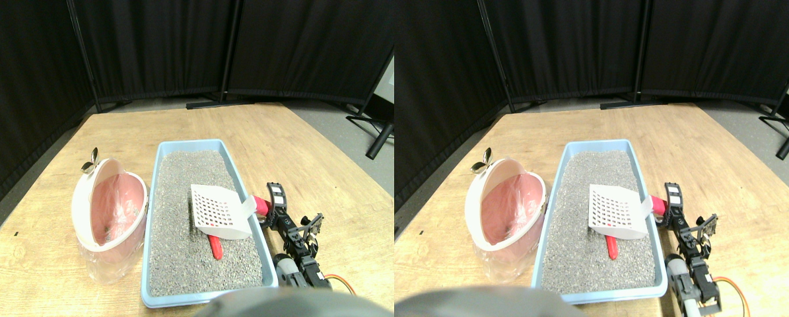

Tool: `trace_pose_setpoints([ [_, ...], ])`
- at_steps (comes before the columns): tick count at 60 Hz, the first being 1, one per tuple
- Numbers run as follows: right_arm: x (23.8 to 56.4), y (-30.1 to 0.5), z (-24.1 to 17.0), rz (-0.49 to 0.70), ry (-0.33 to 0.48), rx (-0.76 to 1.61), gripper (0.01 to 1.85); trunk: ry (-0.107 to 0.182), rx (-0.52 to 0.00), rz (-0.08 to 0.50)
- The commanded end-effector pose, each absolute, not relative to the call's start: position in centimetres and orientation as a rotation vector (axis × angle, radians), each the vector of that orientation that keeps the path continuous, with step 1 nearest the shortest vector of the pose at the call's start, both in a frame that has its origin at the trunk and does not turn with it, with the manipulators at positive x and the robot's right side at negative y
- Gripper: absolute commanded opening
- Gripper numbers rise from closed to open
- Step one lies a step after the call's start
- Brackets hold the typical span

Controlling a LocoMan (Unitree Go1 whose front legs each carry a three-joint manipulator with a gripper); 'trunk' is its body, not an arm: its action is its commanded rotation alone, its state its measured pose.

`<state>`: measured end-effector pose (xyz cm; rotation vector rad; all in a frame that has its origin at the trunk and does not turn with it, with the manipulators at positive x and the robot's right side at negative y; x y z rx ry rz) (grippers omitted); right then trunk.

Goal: Scoop (unimanual)

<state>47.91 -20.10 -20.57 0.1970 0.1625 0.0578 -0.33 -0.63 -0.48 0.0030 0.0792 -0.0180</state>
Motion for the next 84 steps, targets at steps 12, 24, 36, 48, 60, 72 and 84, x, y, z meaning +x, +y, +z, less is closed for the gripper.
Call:
trace_pose_setpoints([
  [12,48.6,-20.2,-19.1,0.067,0.127,0.184,0.97,0.093,-0.021,0.002],
  [24,49.1,-20.0,-19.2,0.084,0.133,0.182,0.9,0.098,-0.021,0.004],
  [36,49.6,-20.1,-19.4,0.083,0.144,0.177,0.73,0.101,-0.022,0.006],
  [48,50.1,-20.2,-20.1,0.116,0.125,0.169,0.06,0.108,-0.022,0.006],
  [60,49.8,-20.7,-19.6,0.127,0.081,0.164,0.05,0.112,-0.022,0.006],
  [72,49.5,-21.1,-18.4,0.165,0.011,0.142,0.05,0.112,-0.022,0.006],
  [84,48.9,-21.1,-16.7,0.212,-0.085,0.116,0.05,0.109,-0.03,0.021],
])
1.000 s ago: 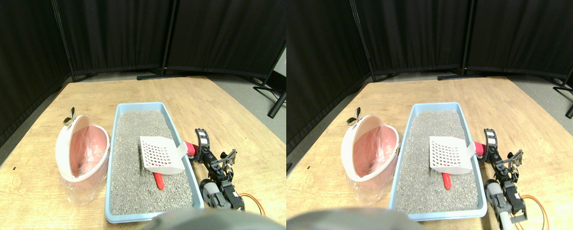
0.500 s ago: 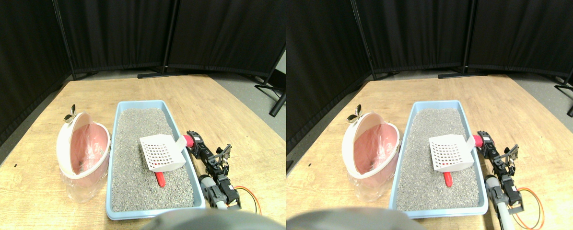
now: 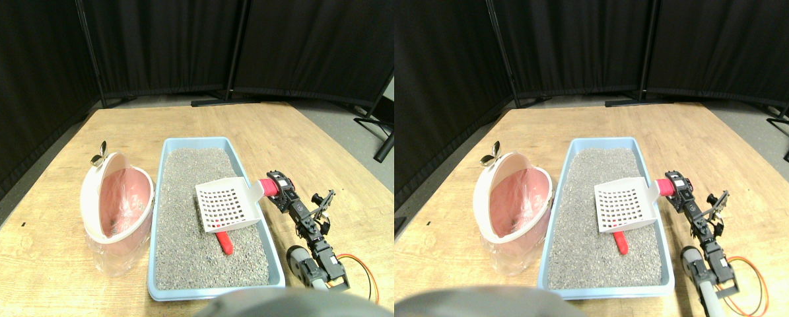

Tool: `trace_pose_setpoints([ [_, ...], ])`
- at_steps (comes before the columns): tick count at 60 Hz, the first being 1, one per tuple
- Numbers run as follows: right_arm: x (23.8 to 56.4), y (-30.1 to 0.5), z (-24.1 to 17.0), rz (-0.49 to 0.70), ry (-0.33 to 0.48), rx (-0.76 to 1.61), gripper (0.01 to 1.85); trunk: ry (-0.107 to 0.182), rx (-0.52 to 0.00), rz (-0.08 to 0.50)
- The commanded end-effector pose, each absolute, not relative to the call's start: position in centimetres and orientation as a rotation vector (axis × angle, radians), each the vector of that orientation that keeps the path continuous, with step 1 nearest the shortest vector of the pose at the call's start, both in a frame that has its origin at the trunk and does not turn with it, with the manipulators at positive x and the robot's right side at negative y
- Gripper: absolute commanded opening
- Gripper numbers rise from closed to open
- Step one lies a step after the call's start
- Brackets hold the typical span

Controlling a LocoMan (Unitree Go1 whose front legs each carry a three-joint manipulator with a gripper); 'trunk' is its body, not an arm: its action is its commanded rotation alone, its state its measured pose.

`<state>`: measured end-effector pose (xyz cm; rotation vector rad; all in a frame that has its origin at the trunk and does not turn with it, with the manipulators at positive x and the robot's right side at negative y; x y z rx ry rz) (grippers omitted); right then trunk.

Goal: Scoop (unimanual)

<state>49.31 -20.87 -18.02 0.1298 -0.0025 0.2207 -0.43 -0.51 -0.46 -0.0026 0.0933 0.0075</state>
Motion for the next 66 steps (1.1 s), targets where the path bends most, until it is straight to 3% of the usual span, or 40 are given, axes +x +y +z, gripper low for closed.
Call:
trace_pose_setpoints([
  [1,48.8,-21.0,-16.4,0.217,-0.097,0.111,0.05,0.109,-0.03,0.021],
  [17,48.3,-20.7,-13.1,0.29,-0.219,0.016,0.05,0.098,-0.037,0.034],
  [43,47.9,-21.7,-10.3,0.319,-0.243,-0.122,0.05,0.079,-0.051,0.058],
  [66,46.5,-22.1,-7.5,0.348,-0.164,-0.286,0.05,0.07,-0.098,0.091],
])
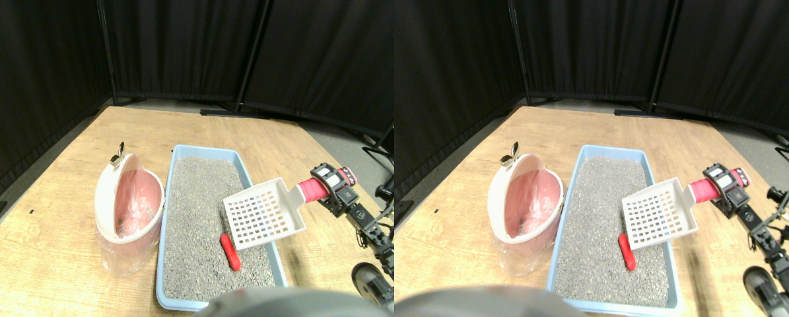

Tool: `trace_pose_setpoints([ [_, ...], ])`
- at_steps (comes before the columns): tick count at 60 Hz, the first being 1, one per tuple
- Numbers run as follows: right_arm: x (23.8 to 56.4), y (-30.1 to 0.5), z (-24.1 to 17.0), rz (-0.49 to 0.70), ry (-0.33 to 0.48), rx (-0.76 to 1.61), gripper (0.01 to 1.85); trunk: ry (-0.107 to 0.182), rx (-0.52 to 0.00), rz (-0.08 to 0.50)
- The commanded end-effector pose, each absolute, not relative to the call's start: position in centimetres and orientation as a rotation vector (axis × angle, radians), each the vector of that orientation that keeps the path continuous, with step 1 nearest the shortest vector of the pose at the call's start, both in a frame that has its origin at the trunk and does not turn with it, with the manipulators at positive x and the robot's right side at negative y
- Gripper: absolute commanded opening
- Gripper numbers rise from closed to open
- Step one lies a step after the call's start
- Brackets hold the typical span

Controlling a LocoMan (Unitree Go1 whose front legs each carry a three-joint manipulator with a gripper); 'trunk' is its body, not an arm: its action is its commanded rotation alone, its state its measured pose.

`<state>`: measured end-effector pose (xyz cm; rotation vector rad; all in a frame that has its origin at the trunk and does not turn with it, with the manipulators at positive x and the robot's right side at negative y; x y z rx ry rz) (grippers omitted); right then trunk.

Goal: Scoop (unimanual)

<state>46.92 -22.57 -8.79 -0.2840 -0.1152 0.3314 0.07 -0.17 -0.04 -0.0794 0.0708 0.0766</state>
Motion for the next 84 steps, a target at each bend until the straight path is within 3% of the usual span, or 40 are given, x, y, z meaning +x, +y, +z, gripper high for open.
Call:
trace_pose_setpoints([
  [1,46.4,-22.2,-7.4,0.349,-0.162,-0.292,0.05,0.07,-0.098,0.091],
  [27,45.6,-21.9,-6.4,0.353,-0.137,-0.451,0.05,0.081,-0.115,0.106],
  [41,45.3,-22.2,-6.5,0.368,-0.177,-0.538,0.05,0.091,-0.12,0.11],
  [62,45.3,-21.8,-6.5,0.354,-0.166,-0.598,0.05,0.099,-0.122,0.11],
  [84,45.4,-20.1,-6.7,0.405,-0.166,-0.671,0.05,0.108,-0.129,0.123],
])
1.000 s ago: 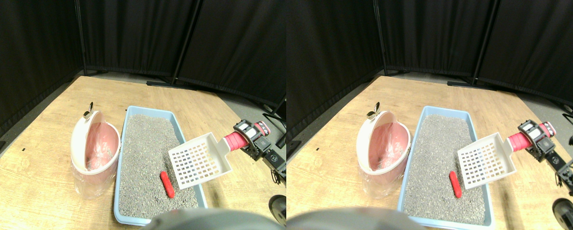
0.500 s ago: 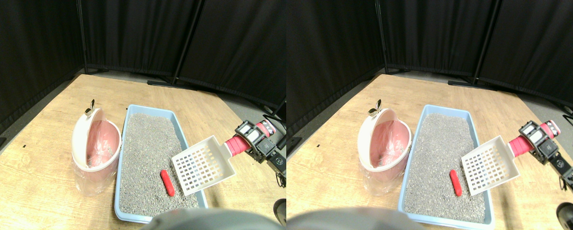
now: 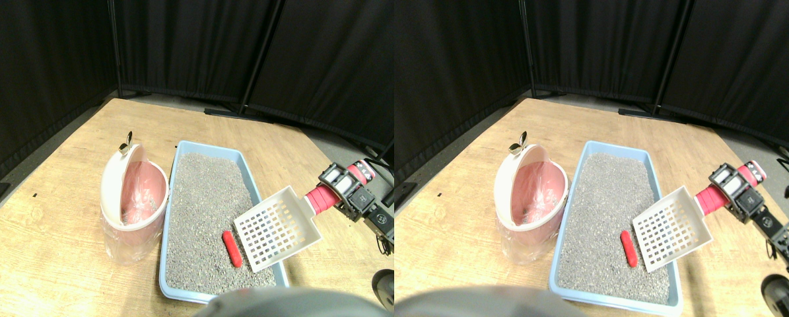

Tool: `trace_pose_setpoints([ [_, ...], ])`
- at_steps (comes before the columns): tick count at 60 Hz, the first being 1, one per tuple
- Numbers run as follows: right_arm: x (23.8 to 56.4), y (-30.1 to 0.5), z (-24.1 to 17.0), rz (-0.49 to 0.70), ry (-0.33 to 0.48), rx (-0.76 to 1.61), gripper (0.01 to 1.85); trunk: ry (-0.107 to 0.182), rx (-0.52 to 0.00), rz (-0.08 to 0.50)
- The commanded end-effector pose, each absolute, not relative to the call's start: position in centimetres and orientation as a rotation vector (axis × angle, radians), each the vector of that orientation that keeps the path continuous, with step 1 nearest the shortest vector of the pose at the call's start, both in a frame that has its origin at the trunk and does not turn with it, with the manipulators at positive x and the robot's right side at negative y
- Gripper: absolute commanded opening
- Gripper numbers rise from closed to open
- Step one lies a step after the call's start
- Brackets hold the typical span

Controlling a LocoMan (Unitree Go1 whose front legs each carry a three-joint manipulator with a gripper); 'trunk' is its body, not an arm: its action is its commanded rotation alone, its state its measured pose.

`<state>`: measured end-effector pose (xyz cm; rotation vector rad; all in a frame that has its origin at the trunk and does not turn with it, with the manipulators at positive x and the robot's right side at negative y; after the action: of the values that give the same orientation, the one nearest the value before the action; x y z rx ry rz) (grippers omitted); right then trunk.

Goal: Scoop (unimanual)

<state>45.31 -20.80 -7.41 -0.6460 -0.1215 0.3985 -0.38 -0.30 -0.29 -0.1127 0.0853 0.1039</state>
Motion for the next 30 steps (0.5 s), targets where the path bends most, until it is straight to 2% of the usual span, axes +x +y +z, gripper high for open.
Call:
trace_pose_setpoints([
  [1,45.52,-20.03,-6.7,0.411,-0.171,-0.677,0.05,0.109,-0.13,0.123],
  [9,45.64,-19.49,-6.75,0.405,-0.127,-0.684,0.05,0.109,-0.132,0.126],
  [30,46.36,-19.63,-7.24,0.367,-0.105,-0.723,0.05,0.111,-0.128,0.122],
])
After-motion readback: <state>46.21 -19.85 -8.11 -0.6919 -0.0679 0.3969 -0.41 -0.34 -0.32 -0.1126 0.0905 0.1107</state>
